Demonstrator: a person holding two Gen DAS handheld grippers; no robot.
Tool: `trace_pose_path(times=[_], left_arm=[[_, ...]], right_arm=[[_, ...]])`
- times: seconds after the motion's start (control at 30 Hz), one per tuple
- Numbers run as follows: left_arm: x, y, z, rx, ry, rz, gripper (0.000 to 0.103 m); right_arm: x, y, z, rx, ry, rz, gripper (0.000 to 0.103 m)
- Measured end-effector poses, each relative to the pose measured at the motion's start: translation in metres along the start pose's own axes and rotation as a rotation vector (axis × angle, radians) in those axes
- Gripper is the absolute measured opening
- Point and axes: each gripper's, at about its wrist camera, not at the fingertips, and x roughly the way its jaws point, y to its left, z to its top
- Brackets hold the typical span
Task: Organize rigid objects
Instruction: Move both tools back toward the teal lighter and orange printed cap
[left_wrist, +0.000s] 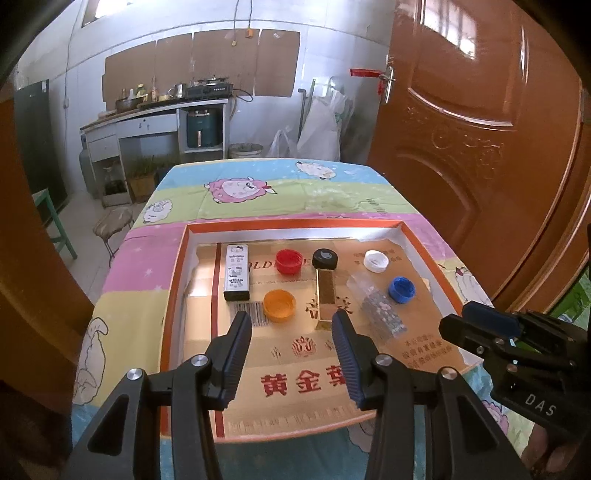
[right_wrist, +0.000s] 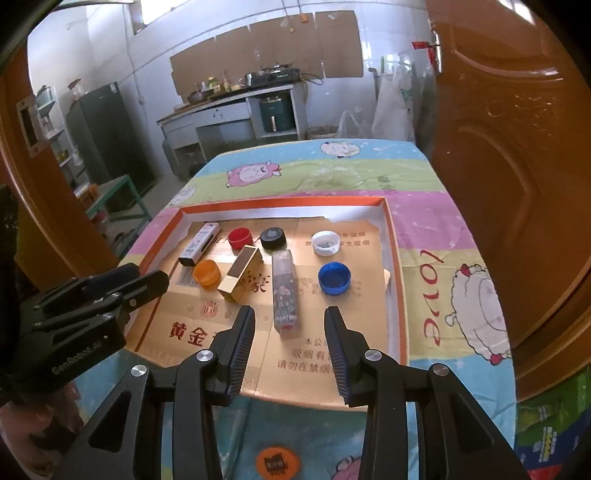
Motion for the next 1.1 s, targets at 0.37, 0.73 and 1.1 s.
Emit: trace_pose_path(times=[0.37,0.73,1.1], left_arm=[[-0.024,-0.005,-0.014,0.000,-0.010,-0.009,0.045],[-0.046,-0.010,-0.030,-0.003,-0.018,-0.021,0.045],[-0.066,-0.012,-0.047,-0.002,-0.032,-0.027,0.045]], right_arm=[[-0.026,0.001,-0.013,0.002,-0.017,-0.014,0.040],[-0.053,0.001,-0.030,0.011,-0.036,-0.035,0.040],[-0.076,0.002,-0.050,0.010,-0.052,-0.056,0.040]])
